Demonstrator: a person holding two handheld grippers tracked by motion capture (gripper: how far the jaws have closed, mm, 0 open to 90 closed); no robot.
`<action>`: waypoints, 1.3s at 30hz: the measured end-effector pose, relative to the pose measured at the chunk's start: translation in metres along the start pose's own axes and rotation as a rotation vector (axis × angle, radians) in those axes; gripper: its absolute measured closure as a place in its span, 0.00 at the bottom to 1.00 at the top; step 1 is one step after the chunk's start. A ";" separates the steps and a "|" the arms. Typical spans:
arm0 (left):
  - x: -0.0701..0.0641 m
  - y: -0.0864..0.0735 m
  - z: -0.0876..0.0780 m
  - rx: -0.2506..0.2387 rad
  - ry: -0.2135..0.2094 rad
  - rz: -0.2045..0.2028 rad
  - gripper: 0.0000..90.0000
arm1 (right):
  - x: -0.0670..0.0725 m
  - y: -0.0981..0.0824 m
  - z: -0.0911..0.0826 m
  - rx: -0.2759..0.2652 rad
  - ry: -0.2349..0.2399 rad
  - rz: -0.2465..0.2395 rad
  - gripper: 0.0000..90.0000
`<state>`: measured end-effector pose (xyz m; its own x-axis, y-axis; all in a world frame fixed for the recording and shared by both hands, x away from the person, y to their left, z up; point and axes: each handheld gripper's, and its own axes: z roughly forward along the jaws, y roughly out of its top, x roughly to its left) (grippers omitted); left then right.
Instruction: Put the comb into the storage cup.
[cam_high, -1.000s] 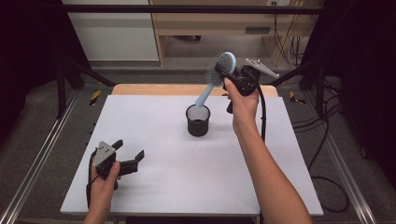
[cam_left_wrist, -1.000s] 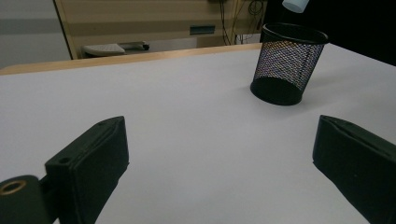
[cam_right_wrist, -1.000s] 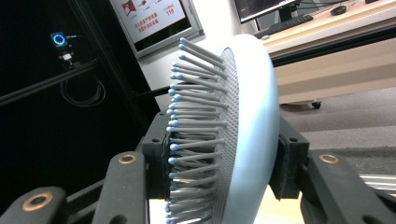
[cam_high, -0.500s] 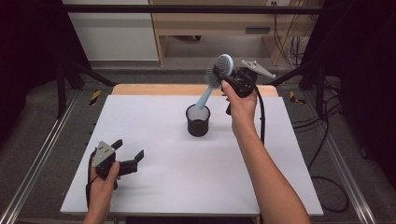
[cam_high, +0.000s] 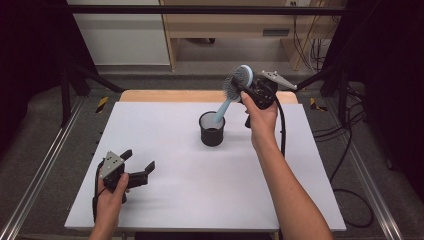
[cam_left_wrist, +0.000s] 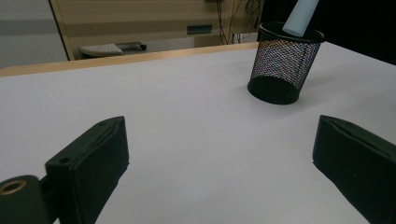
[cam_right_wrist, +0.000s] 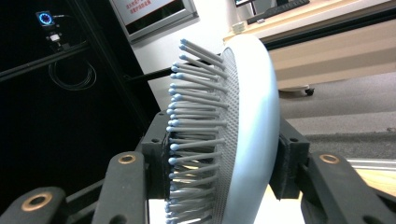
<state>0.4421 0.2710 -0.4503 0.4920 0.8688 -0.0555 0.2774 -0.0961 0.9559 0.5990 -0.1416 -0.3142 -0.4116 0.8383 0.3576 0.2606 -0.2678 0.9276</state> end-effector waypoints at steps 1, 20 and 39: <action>0.000 0.000 0.000 0.001 -0.001 0.002 0.04 | -0.001 -0.001 0.000 0.003 -0.001 0.003 0.57; -0.001 0.000 0.000 0.006 -0.003 0.009 0.04 | -0.006 -0.020 0.001 0.026 -0.002 0.021 0.56; -0.004 -0.001 0.003 0.015 -0.020 0.019 0.04 | -0.010 -0.046 0.008 0.051 -0.004 0.054 0.56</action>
<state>0.4422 0.2661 -0.4516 0.5141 0.8566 -0.0429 0.2803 -0.1205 0.9523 0.5983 -0.1339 -0.3617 -0.3923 0.8252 0.4063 0.3268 -0.2878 0.9002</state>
